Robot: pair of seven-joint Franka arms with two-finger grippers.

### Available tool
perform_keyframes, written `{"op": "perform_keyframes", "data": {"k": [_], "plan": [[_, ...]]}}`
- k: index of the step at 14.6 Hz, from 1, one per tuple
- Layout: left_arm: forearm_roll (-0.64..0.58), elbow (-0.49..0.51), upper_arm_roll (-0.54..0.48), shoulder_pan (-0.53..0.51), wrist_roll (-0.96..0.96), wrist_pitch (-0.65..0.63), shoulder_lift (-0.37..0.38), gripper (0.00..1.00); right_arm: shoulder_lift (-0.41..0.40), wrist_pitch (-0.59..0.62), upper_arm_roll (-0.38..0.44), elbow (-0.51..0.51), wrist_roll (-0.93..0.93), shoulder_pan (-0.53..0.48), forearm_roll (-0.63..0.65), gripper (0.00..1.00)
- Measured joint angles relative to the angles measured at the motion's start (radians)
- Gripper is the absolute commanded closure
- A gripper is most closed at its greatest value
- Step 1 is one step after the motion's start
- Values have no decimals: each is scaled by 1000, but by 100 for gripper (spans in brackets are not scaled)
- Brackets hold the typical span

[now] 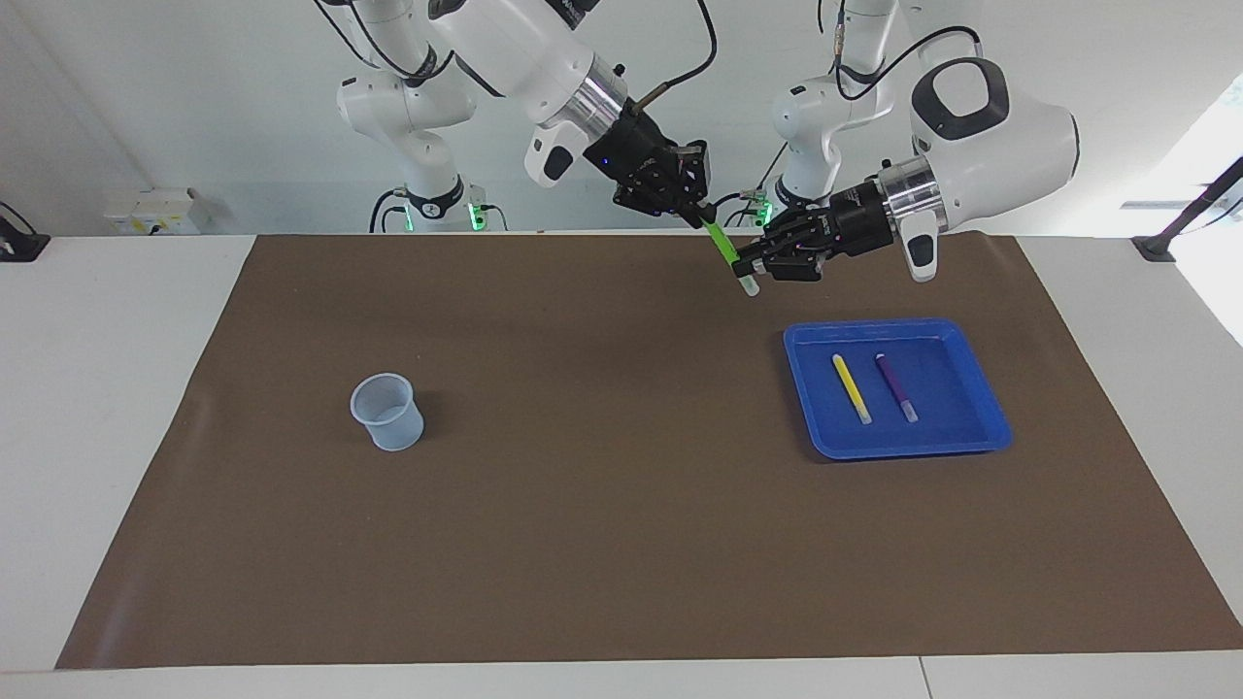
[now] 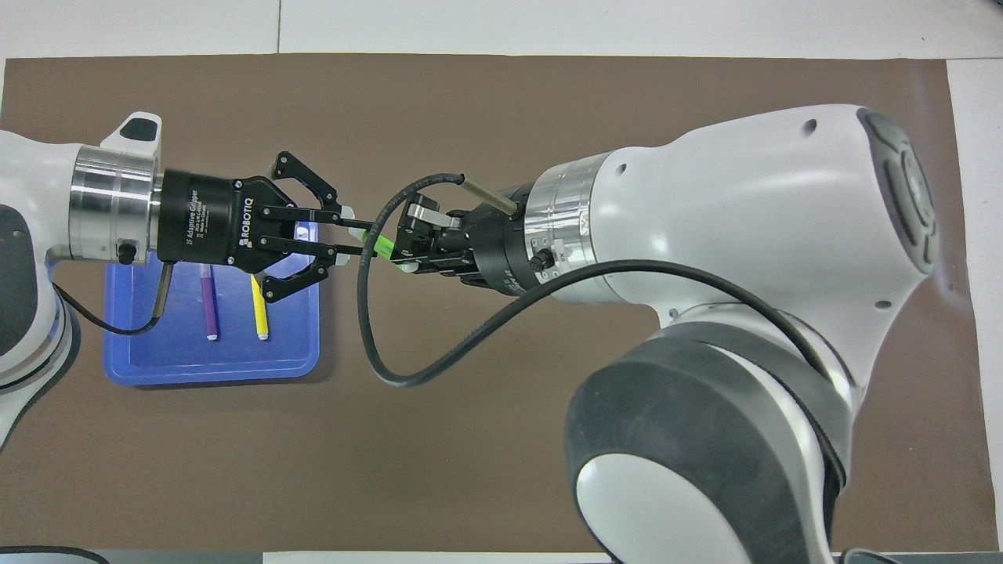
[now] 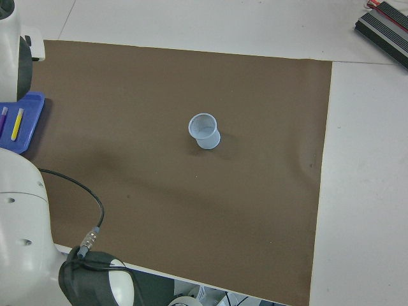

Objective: Right arm passes pens to left for tray arrangement
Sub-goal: 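Close the left gripper on the green pen and open the right gripper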

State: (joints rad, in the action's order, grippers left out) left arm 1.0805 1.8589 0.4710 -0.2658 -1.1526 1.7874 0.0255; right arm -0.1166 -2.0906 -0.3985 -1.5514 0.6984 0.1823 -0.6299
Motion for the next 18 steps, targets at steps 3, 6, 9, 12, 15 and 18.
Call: {"op": "perform_keyframes", "data": {"k": [3, 6, 9, 12, 15, 18], "plan": [[0, 1, 0, 0, 0, 1, 1, 100, 0, 0, 0, 0, 0, 0, 1, 100], [0, 2, 0, 0, 0, 3, 2, 100, -1, -1, 0, 0, 0, 1, 1, 100], [0, 3, 0, 0, -4, 7, 3, 100, -1, -3, 0, 0, 0, 1, 1, 100], [0, 4, 1, 0, -4, 12, 5, 100, -2, -5, 0, 0, 0, 1, 1, 100], [0, 5, 1, 0, -4, 13, 5, 100, -2, -6, 0, 0, 0, 1, 1, 0], [7, 0, 1, 0, -30, 54, 6, 100, -4, 8, -3, -5, 1, 15, 1, 0]]}}
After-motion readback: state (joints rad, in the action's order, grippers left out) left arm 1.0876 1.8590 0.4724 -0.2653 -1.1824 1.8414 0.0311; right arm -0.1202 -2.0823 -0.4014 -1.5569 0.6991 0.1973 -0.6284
